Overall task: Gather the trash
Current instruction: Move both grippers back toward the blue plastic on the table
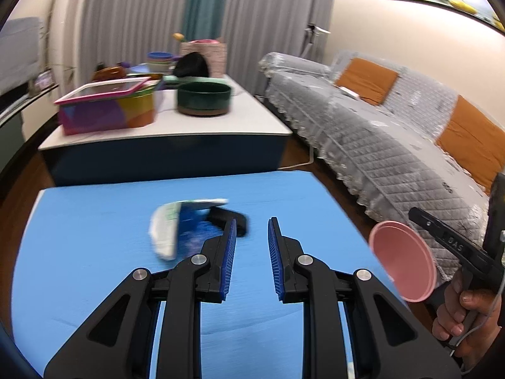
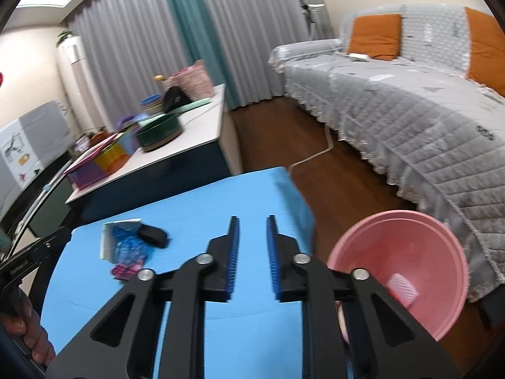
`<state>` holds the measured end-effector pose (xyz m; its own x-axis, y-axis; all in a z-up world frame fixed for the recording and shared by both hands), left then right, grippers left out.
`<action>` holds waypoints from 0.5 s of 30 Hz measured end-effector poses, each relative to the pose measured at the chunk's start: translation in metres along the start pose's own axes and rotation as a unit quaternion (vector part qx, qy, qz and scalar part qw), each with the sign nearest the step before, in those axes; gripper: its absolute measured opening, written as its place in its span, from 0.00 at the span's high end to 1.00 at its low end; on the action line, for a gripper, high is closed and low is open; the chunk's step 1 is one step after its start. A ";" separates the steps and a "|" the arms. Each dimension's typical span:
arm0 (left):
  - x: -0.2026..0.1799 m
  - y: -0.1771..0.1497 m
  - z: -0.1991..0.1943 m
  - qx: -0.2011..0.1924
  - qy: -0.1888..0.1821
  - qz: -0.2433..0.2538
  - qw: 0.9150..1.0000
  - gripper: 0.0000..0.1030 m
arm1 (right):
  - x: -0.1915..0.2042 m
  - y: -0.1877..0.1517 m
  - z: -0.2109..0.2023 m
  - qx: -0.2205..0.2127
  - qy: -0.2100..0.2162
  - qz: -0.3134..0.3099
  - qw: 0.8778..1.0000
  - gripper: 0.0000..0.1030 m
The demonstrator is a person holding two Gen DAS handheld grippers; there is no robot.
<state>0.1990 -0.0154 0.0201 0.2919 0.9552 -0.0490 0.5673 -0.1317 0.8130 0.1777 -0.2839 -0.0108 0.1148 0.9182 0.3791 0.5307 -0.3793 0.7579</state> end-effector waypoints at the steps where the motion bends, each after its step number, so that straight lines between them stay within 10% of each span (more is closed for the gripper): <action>1: 0.007 -0.002 0.001 0.003 0.008 -0.004 1.000 0.79 | 0.010 -0.003 0.004 0.002 0.013 -0.005 1.000 0.91; 15: 0.066 -0.026 0.035 0.052 0.058 -0.046 0.996 0.79 | 0.073 -0.041 0.050 0.054 0.080 -0.042 0.994 0.78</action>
<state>0.2298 0.0416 -0.0246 0.1484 0.9877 -0.0485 0.6660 -0.0635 0.7432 0.2063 -0.1957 -0.0409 -0.0635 0.9128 0.4035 0.6205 -0.2805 0.7323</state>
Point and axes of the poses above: each gripper's, at about its wrist camera, not at the fingertips, and z roughly the way its jaws point, x to its left, y to its top, the point moved 6 cm from there along z, roughly the way its jaws point, and after that the axes turned 7 degrees about z, right-handed, at the moved point
